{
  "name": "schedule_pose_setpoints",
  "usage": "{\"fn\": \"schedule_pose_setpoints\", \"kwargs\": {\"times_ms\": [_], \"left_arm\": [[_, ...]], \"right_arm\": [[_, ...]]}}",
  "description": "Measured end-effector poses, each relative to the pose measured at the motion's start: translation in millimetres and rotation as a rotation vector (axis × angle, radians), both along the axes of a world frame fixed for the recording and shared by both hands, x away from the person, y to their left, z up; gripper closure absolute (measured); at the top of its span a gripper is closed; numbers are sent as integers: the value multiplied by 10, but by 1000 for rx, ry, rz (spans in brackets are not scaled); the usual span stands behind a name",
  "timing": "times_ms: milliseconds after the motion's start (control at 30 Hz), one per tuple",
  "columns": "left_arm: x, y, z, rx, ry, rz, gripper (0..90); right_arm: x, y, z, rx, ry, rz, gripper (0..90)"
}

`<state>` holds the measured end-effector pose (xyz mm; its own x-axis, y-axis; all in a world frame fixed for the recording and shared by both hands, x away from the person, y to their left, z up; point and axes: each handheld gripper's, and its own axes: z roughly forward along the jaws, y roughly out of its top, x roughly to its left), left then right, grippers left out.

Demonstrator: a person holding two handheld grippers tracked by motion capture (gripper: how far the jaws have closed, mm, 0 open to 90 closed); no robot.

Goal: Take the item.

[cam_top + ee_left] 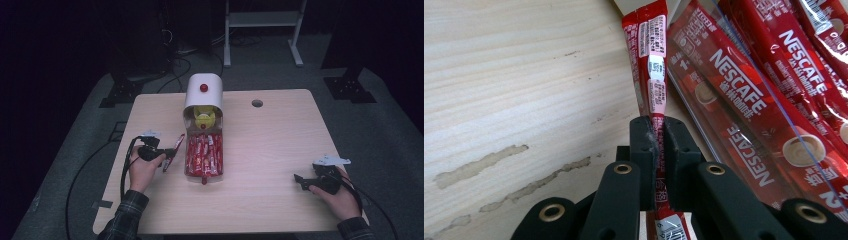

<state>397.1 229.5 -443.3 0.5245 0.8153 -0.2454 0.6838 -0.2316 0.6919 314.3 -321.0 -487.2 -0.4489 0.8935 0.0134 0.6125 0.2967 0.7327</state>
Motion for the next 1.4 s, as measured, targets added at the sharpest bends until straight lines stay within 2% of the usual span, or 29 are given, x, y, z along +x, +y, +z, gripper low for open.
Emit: {"fn": "schedule_pose_setpoints", "kwargs": {"times_ms": [533, 967, 1067, 1200, 1233, 1400], "left_arm": [[44, -89, -121, 66, 54, -4, 832], [53, -80, -158, 67, 75, -3, 806], [48, -78, -147, 66, 68, -3, 779], [30, -66, -112, 60, 50, 5, 686], [23, -62, -100, 58, 46, 9, 632], [0, -37, -59, 66, 21, 11, 548]], "right_arm": [[0, 0, 0, 0, 0, 0, 121], [0, 0, 0, 0, 0, 0, 121], [0, 0, 0, 0, 0, 0, 121], [0, 0, 0, 0, 0, 0, 121], [0, 0, 0, 0, 0, 0, 121], [0, 0, 0, 0, 0, 0, 121]]}}
